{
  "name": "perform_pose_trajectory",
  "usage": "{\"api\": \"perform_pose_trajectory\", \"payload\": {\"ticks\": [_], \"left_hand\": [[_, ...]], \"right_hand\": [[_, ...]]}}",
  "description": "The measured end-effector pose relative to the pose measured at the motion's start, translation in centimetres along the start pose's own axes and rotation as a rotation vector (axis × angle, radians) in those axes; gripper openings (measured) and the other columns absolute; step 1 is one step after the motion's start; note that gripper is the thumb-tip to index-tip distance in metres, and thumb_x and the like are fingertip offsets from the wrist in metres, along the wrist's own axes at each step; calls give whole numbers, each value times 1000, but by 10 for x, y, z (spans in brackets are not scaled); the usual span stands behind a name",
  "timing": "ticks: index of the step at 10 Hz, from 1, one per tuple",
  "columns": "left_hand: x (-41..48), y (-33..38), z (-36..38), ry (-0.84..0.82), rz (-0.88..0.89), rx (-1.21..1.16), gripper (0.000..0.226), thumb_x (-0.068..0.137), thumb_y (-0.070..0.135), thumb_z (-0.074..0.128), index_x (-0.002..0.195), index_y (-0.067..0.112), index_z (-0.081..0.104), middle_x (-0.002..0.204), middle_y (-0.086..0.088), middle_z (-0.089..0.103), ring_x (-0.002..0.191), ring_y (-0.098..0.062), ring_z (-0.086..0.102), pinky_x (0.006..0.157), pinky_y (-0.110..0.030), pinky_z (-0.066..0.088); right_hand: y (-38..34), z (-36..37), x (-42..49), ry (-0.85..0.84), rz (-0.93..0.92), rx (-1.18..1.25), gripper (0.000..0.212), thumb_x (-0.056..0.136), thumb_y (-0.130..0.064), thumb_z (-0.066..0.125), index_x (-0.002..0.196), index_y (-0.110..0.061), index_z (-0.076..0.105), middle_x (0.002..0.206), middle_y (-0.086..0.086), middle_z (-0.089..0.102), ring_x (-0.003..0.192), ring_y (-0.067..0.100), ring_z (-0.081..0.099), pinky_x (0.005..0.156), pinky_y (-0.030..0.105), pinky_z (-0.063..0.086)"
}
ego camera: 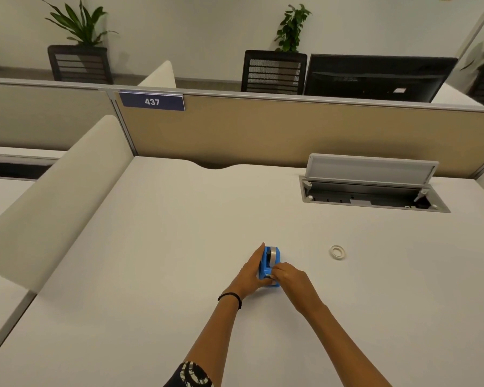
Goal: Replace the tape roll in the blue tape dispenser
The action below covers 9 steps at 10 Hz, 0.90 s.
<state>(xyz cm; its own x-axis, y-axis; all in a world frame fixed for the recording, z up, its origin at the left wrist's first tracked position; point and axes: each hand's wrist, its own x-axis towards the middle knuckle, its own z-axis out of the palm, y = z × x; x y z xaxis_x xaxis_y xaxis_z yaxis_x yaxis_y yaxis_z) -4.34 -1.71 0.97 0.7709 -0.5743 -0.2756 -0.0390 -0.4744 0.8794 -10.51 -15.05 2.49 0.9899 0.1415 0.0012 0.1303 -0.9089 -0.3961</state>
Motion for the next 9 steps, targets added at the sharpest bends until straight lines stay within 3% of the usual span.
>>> {"api": "perform_pose_trajectory", "payload": {"ticks": [3, 5, 6, 7, 9], "left_hand": [[-13, 9, 2, -3, 6, 36, 92, 81, 16, 67, 145, 19, 1, 153, -5, 22, 138, -22, 29, 112, -32, 26], [-21, 10, 2, -25, 6, 90, 91, 81, 14, 68, 145, 19, 3, 149, -7, 30, 132, -22, 37, 110, -32, 30], [-27, 9, 0, -56, -15, 153, 92, 81, 11, 67, 145, 16, 0, 152, -5, 24, 136, -21, 31, 106, -21, 25], [-32, 10, -1, -85, -51, 246, 95, 82, 15, 66, 145, 15, -5, 155, -4, 16, 141, -21, 22, 112, -26, 21], [-36, 13, -11, -129, -97, 384, 97, 84, 24, 65, 145, 19, -10, 157, -4, 7, 142, -21, 19, 115, -34, 19]], "right_hand": [[-2, 4, -15, -26, 94, 123, 21, 89, -13, 51, 109, -8, 56, 113, 13, 60, 98, 20, 56, 82, 14, 36], [-8, -1, -24, 52, 177, 227, 25, 94, -11, 42, 115, -13, 54, 121, 8, 57, 103, 16, 54, 97, 25, 40], [-4, -12, -25, 65, 187, 323, 22, 90, -10, 50, 108, -17, 62, 117, 4, 63, 105, 17, 58, 95, 33, 48], [1, -22, -26, 91, 184, 354, 21, 88, -7, 52, 102, -18, 64, 109, 3, 67, 98, 12, 60, 90, 37, 51], [20, -42, -20, 130, 237, 262, 29, 92, -13, 46, 119, -19, 53, 131, 4, 53, 120, 18, 48, 105, 34, 37]]}}
